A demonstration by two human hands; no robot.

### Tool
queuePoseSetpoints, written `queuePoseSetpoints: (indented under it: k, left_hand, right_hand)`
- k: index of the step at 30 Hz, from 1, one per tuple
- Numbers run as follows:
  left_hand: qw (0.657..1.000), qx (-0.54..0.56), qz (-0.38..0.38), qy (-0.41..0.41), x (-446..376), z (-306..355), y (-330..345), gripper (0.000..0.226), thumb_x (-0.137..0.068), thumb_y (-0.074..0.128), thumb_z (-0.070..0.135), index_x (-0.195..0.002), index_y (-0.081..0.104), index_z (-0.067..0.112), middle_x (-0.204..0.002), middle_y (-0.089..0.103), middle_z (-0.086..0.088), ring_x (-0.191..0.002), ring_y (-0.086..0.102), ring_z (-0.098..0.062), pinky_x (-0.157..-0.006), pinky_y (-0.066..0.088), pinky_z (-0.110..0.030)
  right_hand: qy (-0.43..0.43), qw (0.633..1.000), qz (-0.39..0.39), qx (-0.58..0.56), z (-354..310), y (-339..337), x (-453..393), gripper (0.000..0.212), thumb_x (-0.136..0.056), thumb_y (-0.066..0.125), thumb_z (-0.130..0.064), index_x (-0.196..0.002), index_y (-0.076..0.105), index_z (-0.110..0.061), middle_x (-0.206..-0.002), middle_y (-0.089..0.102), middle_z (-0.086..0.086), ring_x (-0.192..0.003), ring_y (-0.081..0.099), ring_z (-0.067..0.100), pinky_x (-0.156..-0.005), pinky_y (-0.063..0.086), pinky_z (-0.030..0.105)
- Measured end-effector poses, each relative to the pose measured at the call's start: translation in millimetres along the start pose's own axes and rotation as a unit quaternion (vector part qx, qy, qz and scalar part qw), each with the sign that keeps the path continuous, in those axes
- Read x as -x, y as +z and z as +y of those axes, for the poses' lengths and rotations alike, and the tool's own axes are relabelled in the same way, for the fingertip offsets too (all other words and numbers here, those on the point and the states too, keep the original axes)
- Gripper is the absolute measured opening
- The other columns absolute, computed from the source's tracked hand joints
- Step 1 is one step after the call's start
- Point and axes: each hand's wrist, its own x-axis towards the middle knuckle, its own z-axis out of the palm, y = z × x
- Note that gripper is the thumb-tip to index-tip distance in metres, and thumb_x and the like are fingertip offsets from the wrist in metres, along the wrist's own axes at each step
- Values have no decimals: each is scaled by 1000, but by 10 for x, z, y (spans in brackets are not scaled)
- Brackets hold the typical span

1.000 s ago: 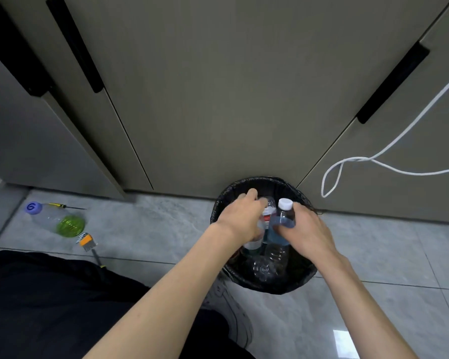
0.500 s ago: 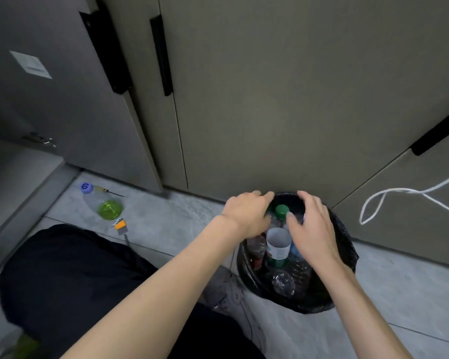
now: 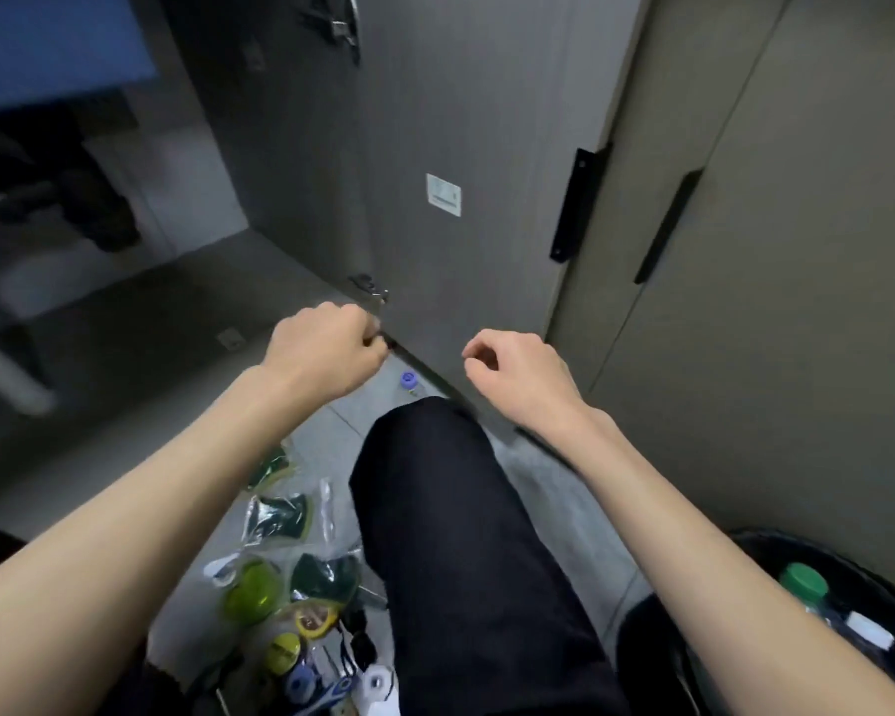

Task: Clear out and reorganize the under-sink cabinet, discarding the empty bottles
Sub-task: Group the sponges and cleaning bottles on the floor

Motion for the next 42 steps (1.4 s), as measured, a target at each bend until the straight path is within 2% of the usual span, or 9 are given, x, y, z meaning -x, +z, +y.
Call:
queuePoseSetpoints:
  k: [5, 9, 12, 17, 22, 26, 31, 37, 42]
  left_hand:
    - [985, 30, -93, -143, 491, -1122, 359, 25, -87, 52, 42, -92, 69, 24, -86, 60, -4, -76, 56, -27, -63, 41, -31]
    - [947, 47, -240, -209, 908, -1580, 794, 23, -89, 58, 38, -94, 66, 17, -96, 67, -7, -82, 62, -24, -72, 52, -34]
    - [931, 86, -272, -227, 1121, -1601, 1076, 28, -89, 57, 37, -101, 66, 13, -105, 69, -12, -94, 66, -29, -78, 52, -36]
    - [916, 58, -334, -215, 1503, -1596, 1511, 48, -94, 52, 40, -137, 49, 21, -137, 54, -8, -120, 55, -28, -94, 45, -36]
    - [914, 75, -326, -231, 1653, -1586, 1797, 47, -93, 47, 29, -139, 46, 18, -139, 46, -10, -122, 53, -32, -96, 44, -42]
    - [917, 85, -308, -241, 1659, -1624, 1969, 44, -93, 47, 25, -137, 50, 19, -136, 48, -10, -120, 54, -33, -95, 45, -42]
    - [921, 115, -260, -266, 1626, -1670, 2228, 29, -91, 56, 15, -120, 63, 17, -126, 51, -8, -112, 57, -33, -94, 48, -39]
    - [917, 131, -245, -287, 1421, -1739, 2224, 18, -85, 65, 16, -103, 69, 17, -114, 61, -8, -105, 61, -29, -84, 48, -30]
    - [926, 123, -225, -276, 1242, -1751, 2025, 5, -83, 65, 17, -84, 62, 19, -99, 64, -7, -97, 61, -27, -72, 40, -27]
  right_hand:
    - [-112, 989, -91, 35, -910, 589, -411, 19, -87, 49, -31, -94, 67, -31, -93, 69, -5, -84, 59, 26, -67, 42, 34]
    - [-159, 959, -205, 113, -1297, 1237, -445, 20, -87, 52, -32, -94, 69, -22, -98, 69, 8, -91, 63, 34, -72, 50, 36]
    - [-168, 924, -298, 169, -1300, 1715, -298, 22, -89, 54, -34, -102, 69, -23, -110, 70, 6, -97, 64, 30, -74, 48, 34]
    - [-165, 876, -387, 238, -1041, 2310, 49, 24, -89, 55, -36, -107, 65, -23, -120, 66, 7, -106, 62, 31, -76, 44, 32]
    - [-108, 869, -431, 217, -744, 2645, 255, 29, -91, 57, -39, -111, 64, -20, -115, 65, 4, -99, 61, 25, -74, 46, 33]
    - [-66, 897, -408, 155, -472, 2851, 345, 29, -90, 57, -38, -113, 62, -21, -116, 64, 3, -98, 59, 23, -73, 44, 33]
    - [-49, 964, -248, 83, -235, 2749, -24, 44, -91, 54, -26, -134, 56, -19, -138, 53, 5, -130, 47, 25, -101, 45, 42]
    - [-82, 985, -67, 134, -132, 2150, -1032, 39, -90, 55, -17, -129, 58, -15, -130, 50, 7, -123, 45, 29, -85, 47, 41]
    - [-24, 975, -112, 188, 113, 2010, -1575, 45, -93, 60, -24, -136, 51, -14, -135, 46, 13, -127, 43, 35, -96, 47, 45]
